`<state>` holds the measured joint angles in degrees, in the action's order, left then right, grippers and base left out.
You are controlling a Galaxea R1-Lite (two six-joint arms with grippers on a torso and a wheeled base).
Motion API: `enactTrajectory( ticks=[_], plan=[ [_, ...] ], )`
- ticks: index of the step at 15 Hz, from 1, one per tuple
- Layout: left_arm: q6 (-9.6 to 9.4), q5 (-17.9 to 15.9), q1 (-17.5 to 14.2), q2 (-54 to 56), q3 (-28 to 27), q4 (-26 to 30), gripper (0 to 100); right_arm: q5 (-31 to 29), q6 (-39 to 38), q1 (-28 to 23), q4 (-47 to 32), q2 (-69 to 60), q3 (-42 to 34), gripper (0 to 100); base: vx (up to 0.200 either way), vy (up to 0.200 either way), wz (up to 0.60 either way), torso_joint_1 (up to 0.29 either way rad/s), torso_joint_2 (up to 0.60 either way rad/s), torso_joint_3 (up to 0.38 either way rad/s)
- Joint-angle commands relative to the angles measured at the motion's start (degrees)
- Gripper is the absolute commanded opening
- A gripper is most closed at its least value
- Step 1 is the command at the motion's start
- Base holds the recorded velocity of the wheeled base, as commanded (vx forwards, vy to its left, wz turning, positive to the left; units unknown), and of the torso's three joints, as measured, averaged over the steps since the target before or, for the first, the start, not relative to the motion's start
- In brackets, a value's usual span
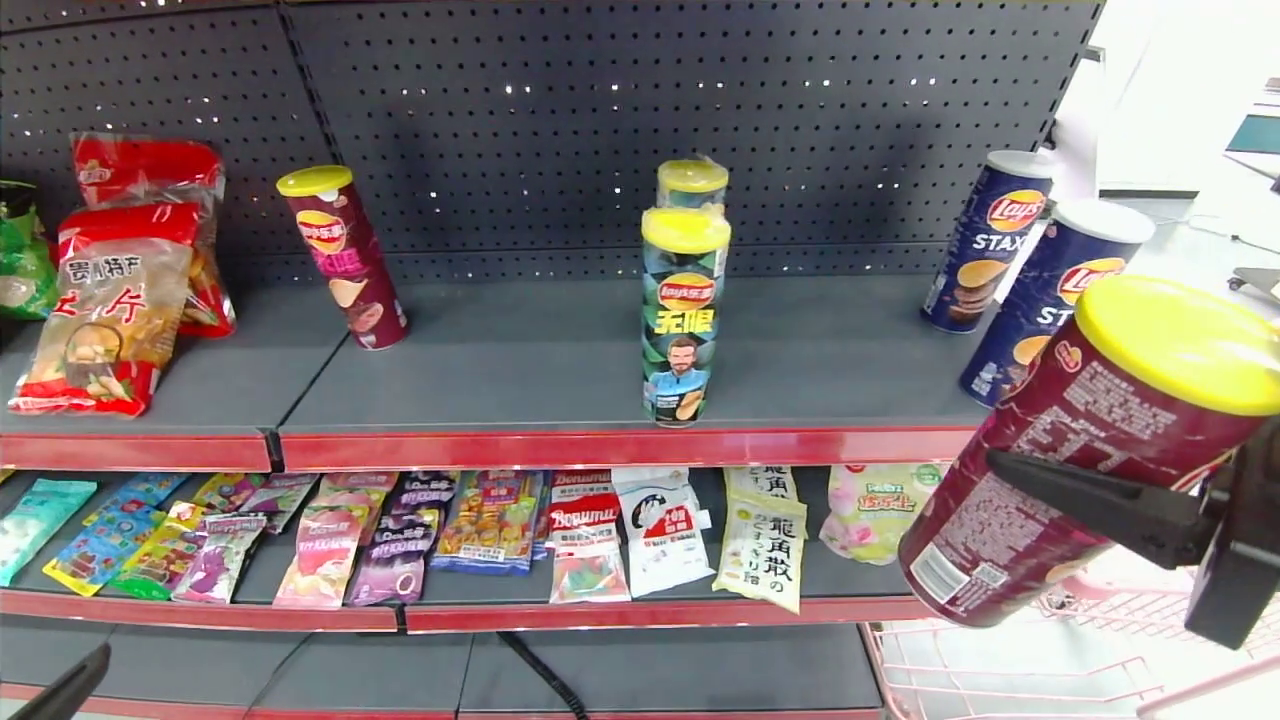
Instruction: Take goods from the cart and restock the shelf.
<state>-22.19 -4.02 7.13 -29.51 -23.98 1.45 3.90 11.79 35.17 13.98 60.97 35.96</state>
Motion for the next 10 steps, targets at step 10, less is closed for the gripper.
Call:
enactTrajectory(
  ticks=[10],
  plan=[
    [-0.05,0.16,-0.01,0.33,0.42,-0.04,100,1.9,2.36,2.1,-0.01,-0.14,-0.54,0,0.0,0.2,0.0,0.003,0.0,0.002]
  ],
)
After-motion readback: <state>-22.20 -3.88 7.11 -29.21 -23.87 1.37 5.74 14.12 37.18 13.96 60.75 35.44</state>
